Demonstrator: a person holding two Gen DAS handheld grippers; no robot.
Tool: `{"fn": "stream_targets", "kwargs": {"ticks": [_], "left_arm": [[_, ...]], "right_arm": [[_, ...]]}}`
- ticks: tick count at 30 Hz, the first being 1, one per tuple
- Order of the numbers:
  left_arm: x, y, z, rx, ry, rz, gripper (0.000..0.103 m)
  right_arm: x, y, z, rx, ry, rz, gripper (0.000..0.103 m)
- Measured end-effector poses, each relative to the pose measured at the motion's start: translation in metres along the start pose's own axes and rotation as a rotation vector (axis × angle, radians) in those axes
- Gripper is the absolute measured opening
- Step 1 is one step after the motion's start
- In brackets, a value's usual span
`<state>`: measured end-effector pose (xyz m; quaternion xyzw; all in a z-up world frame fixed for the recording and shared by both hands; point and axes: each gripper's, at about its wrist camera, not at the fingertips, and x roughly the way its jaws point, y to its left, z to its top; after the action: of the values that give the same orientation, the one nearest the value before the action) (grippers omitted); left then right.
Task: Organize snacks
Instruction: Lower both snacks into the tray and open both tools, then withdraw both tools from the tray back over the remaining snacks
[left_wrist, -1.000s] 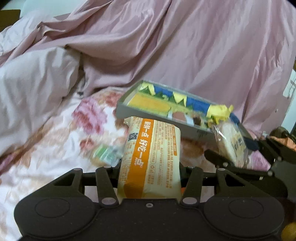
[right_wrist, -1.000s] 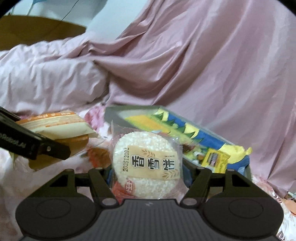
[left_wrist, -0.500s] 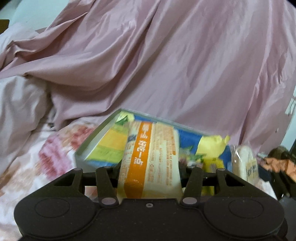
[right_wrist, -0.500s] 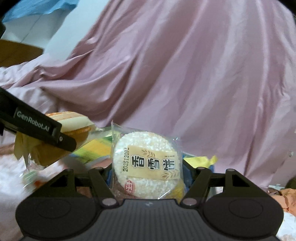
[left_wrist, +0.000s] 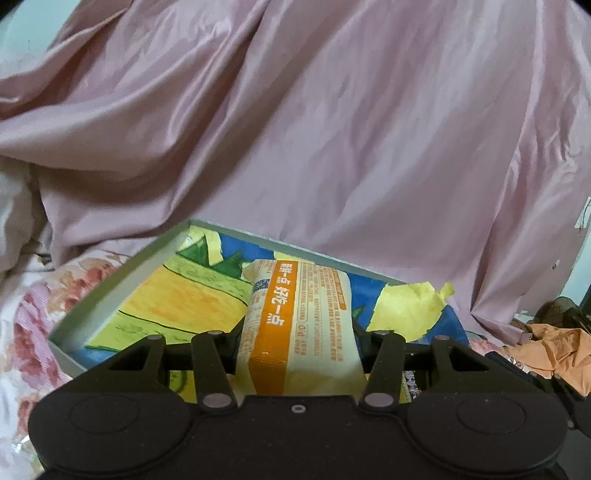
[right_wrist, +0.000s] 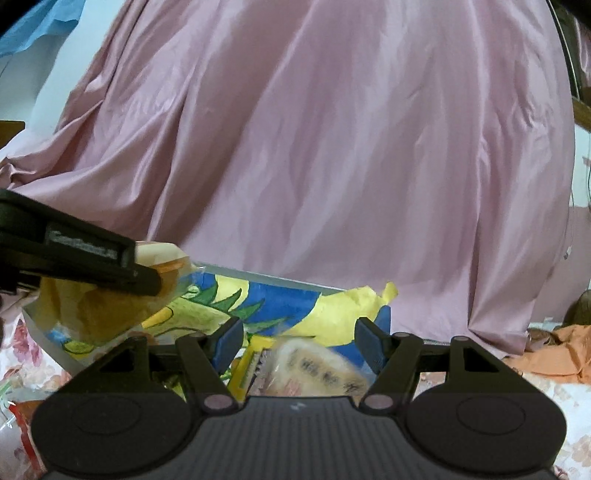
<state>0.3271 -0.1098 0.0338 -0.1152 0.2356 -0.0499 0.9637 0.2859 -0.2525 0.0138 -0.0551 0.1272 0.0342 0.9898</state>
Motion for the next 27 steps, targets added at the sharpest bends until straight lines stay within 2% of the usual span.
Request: {"fn": "stream_targets", "kwargs": {"ticks": [7, 10, 12, 21, 27], "left_arm": [[0.016, 0.001, -0.007, -0.028, 0.05, 0.026, 0.053], [0.013, 0.001, -0.007, -0.029, 0.043, 0.032, 0.056], [0.009, -0.002, -0.005, -0.018, 0.033, 0.024, 0.068], [-0.018, -0.008, 0.005, 0.041, -0.044, 0.036, 0.099], [-0.041, 0.003, 0.01, 0.031, -0.093, 0.079, 0.102]], "right_arm": [[0.001, -0.007, -0.006, 0.047, 0.026, 0.005, 0.072], [0.0, -0.008, -0.006, 0.052, 0.03, 0.007, 0.076], [0.0, -0.008, -0.006, 0.054, 0.032, 0.008, 0.08], [-0.006, -0.007, -0.004, 0.054, 0.025, -0.009, 0.095], [-0.016, -0.007, 0.001, 0.065, -0.009, -0.014, 0.103]]}}
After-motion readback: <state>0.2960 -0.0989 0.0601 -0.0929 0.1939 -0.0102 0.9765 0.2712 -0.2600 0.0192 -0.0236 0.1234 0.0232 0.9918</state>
